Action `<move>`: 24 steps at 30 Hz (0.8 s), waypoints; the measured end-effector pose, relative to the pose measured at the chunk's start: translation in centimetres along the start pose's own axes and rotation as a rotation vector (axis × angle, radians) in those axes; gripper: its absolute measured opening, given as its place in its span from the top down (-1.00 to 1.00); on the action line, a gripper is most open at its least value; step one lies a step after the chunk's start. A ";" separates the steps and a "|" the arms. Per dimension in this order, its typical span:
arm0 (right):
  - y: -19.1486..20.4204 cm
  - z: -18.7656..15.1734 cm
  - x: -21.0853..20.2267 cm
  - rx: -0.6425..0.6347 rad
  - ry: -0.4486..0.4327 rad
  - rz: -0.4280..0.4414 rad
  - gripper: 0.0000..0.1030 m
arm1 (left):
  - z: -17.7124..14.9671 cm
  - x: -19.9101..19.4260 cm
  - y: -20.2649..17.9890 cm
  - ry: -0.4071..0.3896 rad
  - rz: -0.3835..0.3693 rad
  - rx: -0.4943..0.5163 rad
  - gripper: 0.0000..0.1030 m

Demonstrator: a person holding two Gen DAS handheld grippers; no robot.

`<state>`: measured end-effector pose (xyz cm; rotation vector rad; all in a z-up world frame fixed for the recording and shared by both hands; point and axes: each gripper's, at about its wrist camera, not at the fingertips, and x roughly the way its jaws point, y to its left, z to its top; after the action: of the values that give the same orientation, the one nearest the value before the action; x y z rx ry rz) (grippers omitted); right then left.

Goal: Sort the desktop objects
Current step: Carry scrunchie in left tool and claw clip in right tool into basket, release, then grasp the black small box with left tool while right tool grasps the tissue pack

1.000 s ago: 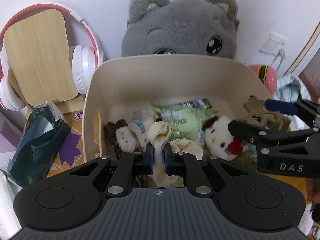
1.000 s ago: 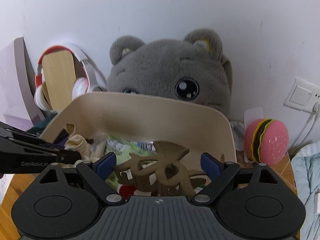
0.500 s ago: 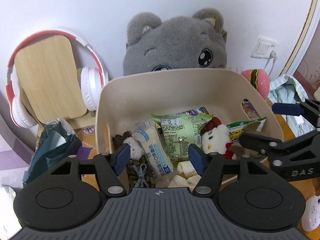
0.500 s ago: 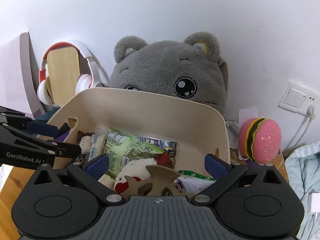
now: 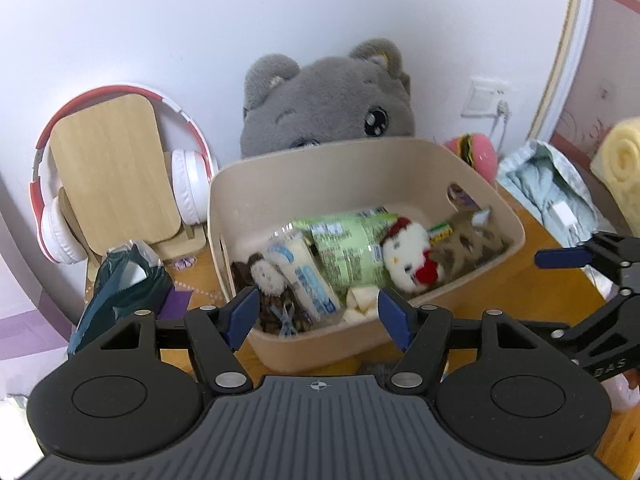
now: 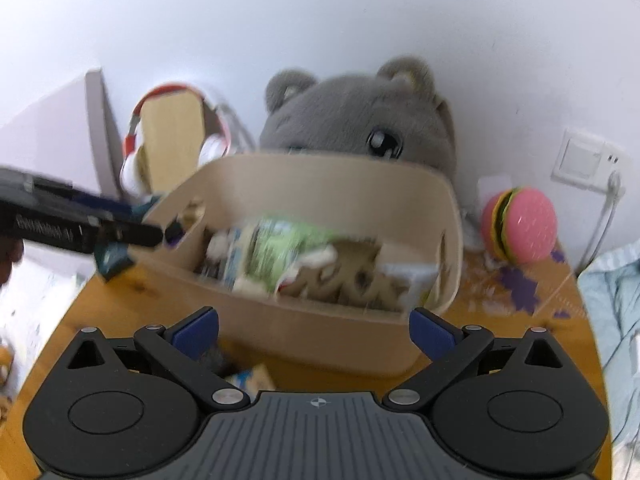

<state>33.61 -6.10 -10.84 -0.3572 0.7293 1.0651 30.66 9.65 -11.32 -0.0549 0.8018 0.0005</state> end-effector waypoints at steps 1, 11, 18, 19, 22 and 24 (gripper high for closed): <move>0.2 -0.6 0.3 -0.001 0.022 0.006 -1.00 | -0.4 0.0 -0.1 0.006 -0.005 0.006 -0.31; 2.3 -4.6 3.6 -0.097 0.137 0.068 -1.00 | -3.6 2.5 -1.7 0.116 -0.063 0.022 -0.31; 3.0 -6.1 5.6 -0.116 0.167 0.114 -1.00 | -4.8 5.4 -3.2 0.183 -0.099 0.021 -0.31; 3.2 -6.3 5.9 -0.126 0.171 0.116 -1.00 | -4.9 5.8 -3.3 0.189 -0.097 0.019 -0.31; 3.6 -6.6 6.6 -0.148 0.183 0.115 -0.99 | -5.2 7.0 -3.5 0.209 -0.086 0.010 -0.31; 3.8 -6.7 7.2 -0.153 0.191 0.117 -0.97 | -5.3 7.7 -3.3 0.220 -0.081 0.002 -0.31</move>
<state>29.86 -3.63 -20.35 -0.5585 0.8489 1.2119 32.28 5.90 -20.36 -0.0870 1.0194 -0.0839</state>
